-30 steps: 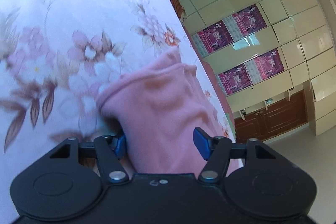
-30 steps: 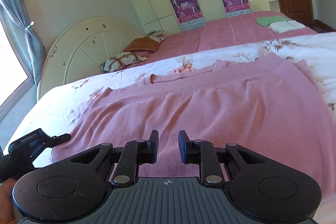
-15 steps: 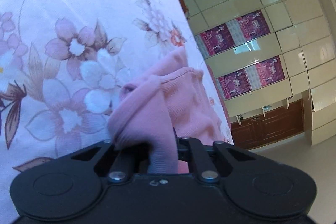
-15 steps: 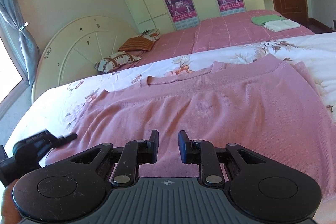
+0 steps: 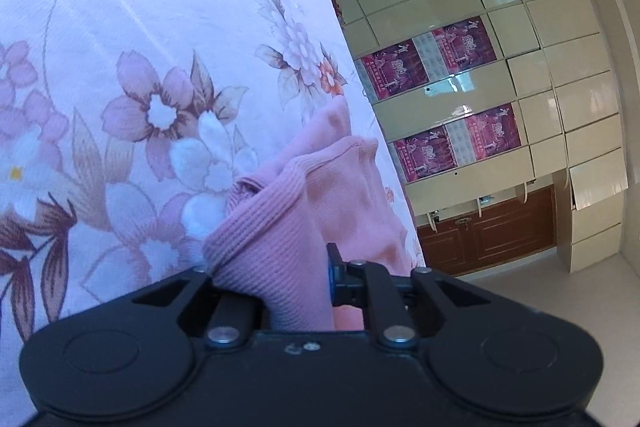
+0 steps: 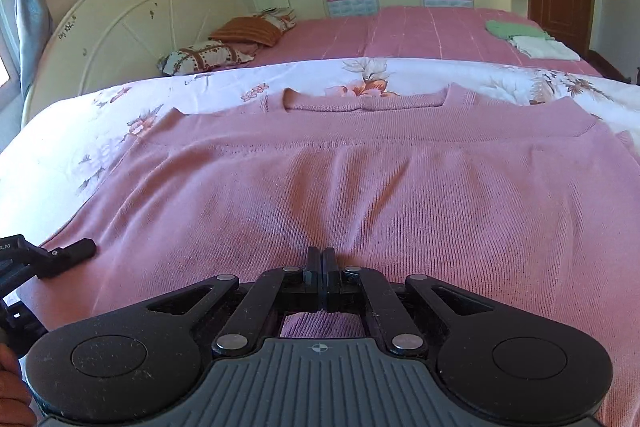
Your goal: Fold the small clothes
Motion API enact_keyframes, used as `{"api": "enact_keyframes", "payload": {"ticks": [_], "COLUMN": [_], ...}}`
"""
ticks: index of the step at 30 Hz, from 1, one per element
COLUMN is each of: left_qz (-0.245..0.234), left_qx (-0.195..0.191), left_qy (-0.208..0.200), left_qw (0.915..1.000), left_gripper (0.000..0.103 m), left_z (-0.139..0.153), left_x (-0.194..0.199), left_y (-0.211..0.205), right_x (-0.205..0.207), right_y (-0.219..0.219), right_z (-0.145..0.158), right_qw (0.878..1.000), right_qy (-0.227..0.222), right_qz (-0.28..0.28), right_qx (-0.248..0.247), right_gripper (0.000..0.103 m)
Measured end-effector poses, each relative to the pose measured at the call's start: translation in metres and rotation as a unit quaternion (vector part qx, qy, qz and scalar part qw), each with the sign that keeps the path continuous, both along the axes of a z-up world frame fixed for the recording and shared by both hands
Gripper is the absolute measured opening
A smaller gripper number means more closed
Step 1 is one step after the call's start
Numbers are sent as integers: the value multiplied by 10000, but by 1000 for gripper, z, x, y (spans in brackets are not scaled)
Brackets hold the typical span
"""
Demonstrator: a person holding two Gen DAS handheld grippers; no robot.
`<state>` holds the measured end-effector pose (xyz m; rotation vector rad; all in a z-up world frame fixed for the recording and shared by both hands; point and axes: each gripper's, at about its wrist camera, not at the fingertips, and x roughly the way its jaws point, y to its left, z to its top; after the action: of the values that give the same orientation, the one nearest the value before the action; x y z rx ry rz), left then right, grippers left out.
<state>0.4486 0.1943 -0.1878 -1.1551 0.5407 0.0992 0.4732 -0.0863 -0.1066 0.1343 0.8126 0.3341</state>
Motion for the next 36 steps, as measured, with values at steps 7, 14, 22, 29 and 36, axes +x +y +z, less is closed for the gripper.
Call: {"api": "enact_keyframes", "payload": {"ticks": [7,14,22,29,36], "left_qz": [-641,-2327,-4488,-4185,-3203], "left_qx": [1174,3173,3613,3277,3587], "left_qy": [-79,-653,-287,-562,429], "left_qw": [9910,9170,8169,8452,8757], "left_gripper": [8,8,16,79,65], "left_z": [46,144,93,107,87], "left_x": [14,45,68,38,90], "left_y": [-19,-154,-352,-341,-252], "right_x": [3,2,-38,-69,-59], "right_y": [-16,-64,-255,-338,-310], "right_z": [-6,0,18,24,38], "right_qw": [9986,9897,9679,9591,9515], "right_qy": [40,-30,-222,-136,-215], "right_qz": [-35,-218,-1541,-1684,-910], "right_qx": [517,1415,1972,2270,2931], "right_gripper": [0,0,0,40,56]}}
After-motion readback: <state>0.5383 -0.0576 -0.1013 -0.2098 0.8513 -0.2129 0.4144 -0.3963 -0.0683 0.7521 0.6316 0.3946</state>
